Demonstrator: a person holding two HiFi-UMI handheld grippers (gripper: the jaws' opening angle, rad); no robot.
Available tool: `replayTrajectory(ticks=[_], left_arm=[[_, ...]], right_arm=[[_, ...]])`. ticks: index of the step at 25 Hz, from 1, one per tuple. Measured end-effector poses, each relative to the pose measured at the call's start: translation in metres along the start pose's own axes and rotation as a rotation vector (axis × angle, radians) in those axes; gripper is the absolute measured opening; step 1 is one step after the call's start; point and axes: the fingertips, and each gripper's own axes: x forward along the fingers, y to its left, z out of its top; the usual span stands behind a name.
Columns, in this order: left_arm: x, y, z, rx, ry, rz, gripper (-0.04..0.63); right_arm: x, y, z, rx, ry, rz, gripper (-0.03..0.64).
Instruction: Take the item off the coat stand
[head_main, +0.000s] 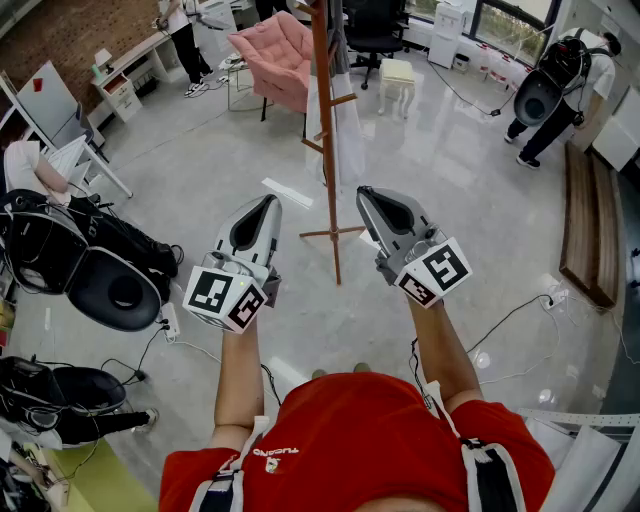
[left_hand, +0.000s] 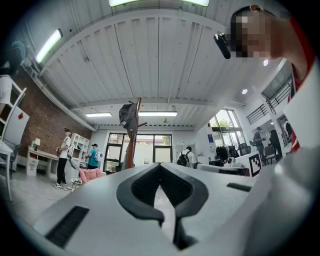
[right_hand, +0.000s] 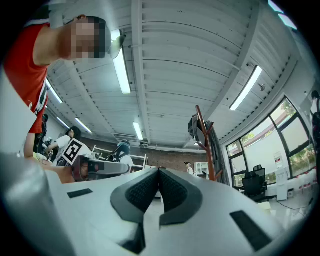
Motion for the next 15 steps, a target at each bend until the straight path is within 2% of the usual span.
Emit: replayTrajectory(ticks=[15], left_arm=[[-0.012, 0.011, -0.006, -0.050, -0.006, -0.022, 0.009]], right_arm=[[0.008, 0.015, -0.006, 0.004, 0.018, 0.005, 0.023]])
